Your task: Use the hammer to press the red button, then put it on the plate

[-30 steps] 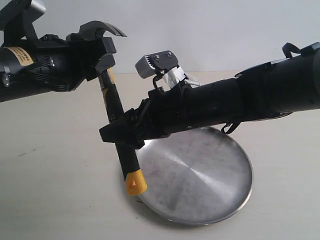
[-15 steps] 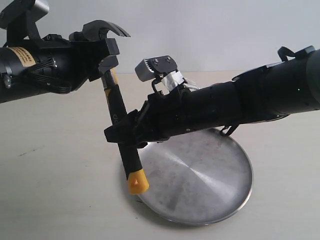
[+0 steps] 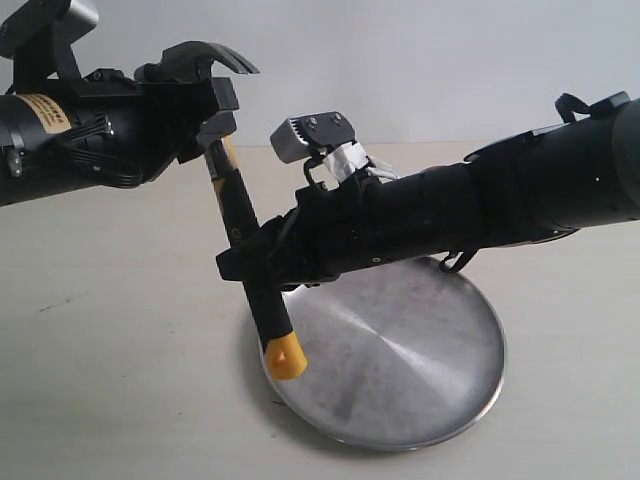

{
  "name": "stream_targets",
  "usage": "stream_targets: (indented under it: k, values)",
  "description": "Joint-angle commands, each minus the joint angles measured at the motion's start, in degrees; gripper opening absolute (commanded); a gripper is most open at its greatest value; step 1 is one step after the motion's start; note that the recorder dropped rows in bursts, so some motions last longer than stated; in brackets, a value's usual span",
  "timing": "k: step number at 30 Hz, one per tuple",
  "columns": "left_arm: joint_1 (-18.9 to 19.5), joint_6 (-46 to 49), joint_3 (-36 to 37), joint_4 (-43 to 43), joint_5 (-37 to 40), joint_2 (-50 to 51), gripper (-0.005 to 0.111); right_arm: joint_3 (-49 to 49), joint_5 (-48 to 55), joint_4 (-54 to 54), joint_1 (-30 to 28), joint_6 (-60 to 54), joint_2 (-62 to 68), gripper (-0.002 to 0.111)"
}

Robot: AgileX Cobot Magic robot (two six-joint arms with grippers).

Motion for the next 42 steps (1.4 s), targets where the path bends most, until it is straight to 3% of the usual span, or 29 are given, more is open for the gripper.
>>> stream_targets:
  k: [1, 3, 6, 8, 13, 17, 23, 32, 34, 38, 41, 42]
  values:
    - [-0.21, 3.04, -1.13, 1.41, -2.13, -1.03, 0.002, -0.47, 0.57, 0.25, 0.17, -0.25, 0.01, 0.0]
    - [-0.21, 4.09, -1.13, 1.41, -1.58, -1.03, 0.008, -0.47, 0.57, 0.25, 0.17, -0.25, 0.01, 0.0]
    - [-0.21, 4.09, -1.13, 1.41, -1.3, -1.03, 0.041, -0.47, 0.57, 0.25, 0.17, 1.13, 0.01, 0.0]
    - [-0.21, 4.09, -1.13, 1.41, -1.3, -1.03, 0.051, -0.47, 0.57, 0.25, 0.17, 3.74, 0.01, 0.0]
    - [-0.21, 5.48, -1.13, 1.41, 2.3, -1.03, 0.051, -0.47, -0.35, 0.25, 0.17, 5.18, -2.25, 0.0]
    - [-0.21, 11.74, -1.13, 1.41, 7.6, -1.67, 0.051, -0.47, -19.63, 0.25, 0.17, 10.73, -6.89, 0.0]
    - [-0.21, 17.71, -0.48, 1.41, 12.63, -6.8, 0.051, -0.47, -39.03, 0.25, 0.17, 11.75, -13.5, 0.0]
    - [-0.09, 27.3, 9.95, 1.55, 11.73, -15.95, 0.05, 0.34, -51.0, 0.25, 0.17, 7.76, -25.39, 0.0]
    - [0.19, 27.29, 13.48, 1.55, 9.92, -18.65, 0.043, 1.17, -55.25, 0.25, 0.17, 4.23, -27.75, 0.0]
    - [2.26, 26.69, 20.21, 1.43, 6.81, -23.99, 0.02, 3.95, -63.04, 0.25, 0.17, 0.86, -31.08, 0.0]
    - [3.92, 26.38, 25.02, 0.14, 6.78, -27.37, 0.002, 8.03, -63.04, 0.25, 0.17, 0.86, -32.5, 0.0]
    - [4.47, 26.38, 26.6, 0.12, 6.16, -28.44, 0.0, 9.19, -63.03, 0.25, 0.17, 0.98, -32.5, 0.0]
